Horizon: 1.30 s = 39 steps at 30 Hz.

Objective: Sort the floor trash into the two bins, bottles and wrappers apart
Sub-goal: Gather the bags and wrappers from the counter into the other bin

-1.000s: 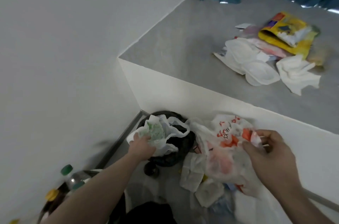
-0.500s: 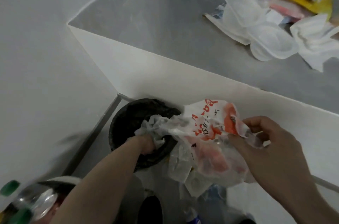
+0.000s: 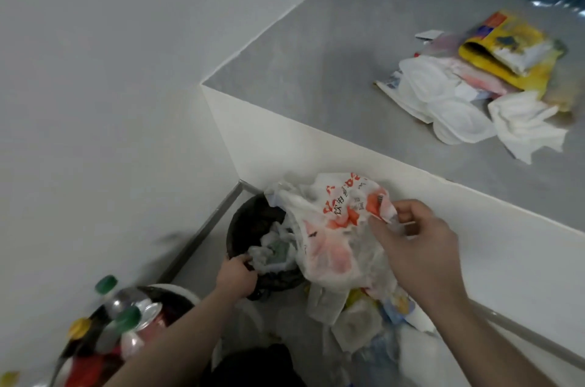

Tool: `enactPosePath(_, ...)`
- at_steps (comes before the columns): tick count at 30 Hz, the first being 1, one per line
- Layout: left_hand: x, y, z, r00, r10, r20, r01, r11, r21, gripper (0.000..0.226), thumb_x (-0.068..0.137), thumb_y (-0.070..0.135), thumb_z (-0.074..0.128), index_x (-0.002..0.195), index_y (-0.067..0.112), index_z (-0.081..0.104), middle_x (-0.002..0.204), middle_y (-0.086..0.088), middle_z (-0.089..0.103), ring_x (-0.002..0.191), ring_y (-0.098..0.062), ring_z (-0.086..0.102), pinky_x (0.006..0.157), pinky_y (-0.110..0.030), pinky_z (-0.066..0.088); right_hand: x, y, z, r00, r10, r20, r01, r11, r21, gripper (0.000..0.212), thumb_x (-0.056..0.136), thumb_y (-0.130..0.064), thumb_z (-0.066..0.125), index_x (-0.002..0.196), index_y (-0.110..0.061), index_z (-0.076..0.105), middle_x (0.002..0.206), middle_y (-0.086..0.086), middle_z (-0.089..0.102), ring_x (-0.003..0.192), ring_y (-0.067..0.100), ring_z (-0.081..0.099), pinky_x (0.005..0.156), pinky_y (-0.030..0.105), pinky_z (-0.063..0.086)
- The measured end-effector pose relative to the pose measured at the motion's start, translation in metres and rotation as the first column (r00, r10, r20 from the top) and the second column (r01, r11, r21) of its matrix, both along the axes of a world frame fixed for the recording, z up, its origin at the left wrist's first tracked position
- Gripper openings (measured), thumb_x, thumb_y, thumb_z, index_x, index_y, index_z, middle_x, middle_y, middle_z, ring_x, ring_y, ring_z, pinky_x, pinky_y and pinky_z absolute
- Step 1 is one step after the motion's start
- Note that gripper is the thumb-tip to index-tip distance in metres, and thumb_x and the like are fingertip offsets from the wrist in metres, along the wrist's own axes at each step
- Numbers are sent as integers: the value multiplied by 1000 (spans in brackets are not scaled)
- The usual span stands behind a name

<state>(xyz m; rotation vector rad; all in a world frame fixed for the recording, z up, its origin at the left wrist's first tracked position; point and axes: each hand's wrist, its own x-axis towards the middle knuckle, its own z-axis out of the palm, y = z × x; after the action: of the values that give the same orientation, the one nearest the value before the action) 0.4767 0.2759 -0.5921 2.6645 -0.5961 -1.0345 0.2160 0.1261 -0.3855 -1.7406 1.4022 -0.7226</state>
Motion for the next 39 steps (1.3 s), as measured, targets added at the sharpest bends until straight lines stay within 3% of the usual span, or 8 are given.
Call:
enactPosePath(8,-10,-5,14,1000,14,-26,-16,995,-99,34,84,25,59,116,21,70,116,-7,69,107,-28,65,90,-37,55,83,10,-51,957,253,-141,-264,963,-62,37,84,-42,73,120,-34,68,105,-15,68,89,6,63,77,25,50)
enactPosePath(13,-12,-1,10,995,61,-83,-69,993,-94,36,89,20,59,124,20,67,124,-5,68,115,-24,64,94,-30,50,147,17,-128,603,502,-620,-636,772,7,26,89,-22,57,111,-29,70,111,-2,60,93,23,62,68,34,46)
enactPosePath(17,-11,7,-5,996,67,-60,-74,990,-119,48,87,17,60,135,21,59,135,-1,62,124,-21,57,102,-28,45,166,27,-195,519,610,-599,-614,754,235,22,93,-14,51,112,-17,64,102,4,68,93,26,67,70,33,50)
enactPosePath(20,-14,9,-14,997,65,-34,-69,991,-117,54,85,19,61,138,24,57,138,0,58,127,-19,55,106,-29,44,178,31,-232,448,618,-647,-593,746,302,51,95,-9,50,144,-1,37,119,16,65,105,31,65,82,39,54)
enactPosePath(24,-17,8,-24,998,51,-36,-55,990,-127,57,83,15,61,139,22,56,137,1,58,128,-17,54,107,-28,41,173,28,-264,351,756,-552,-510,649,564,52,97,-21,57,145,-5,44,140,17,53,129,32,53,104,35,43)
enactPosePath(28,-17,5,-31,999,34,-42,-40,991,-131,60,80,10,59,139,18,56,139,-1,58,129,-18,53,110,-28,40,150,30,-294,419,821,-387,-470,561,681,69,95,-39,53,156,-18,27,157,11,38,141,26,42,116,30,31)
enactPosePath(31,-11,1,-29,994,111,-19,-112,983,-146,59,82,8,58,140,16,55,138,-6,58,128,-22,54,110,-30,40,147,24,-273,559,787,-260,-537,583,609,55,92,-54,50,140,-28,51,144,3,54,132,24,50,111,27,35)
enactPosePath(39,14,6,11,997,57,-60,-59,998,-26,37,91,31,55,127,24,60,127,-6,65,117,-30,60,91,-32,47,114,-16,-154,643,684,-346,-607,730,315,45,83,-13,47,121,-29,64,129,-2,59,122,21,55,104,37,45)
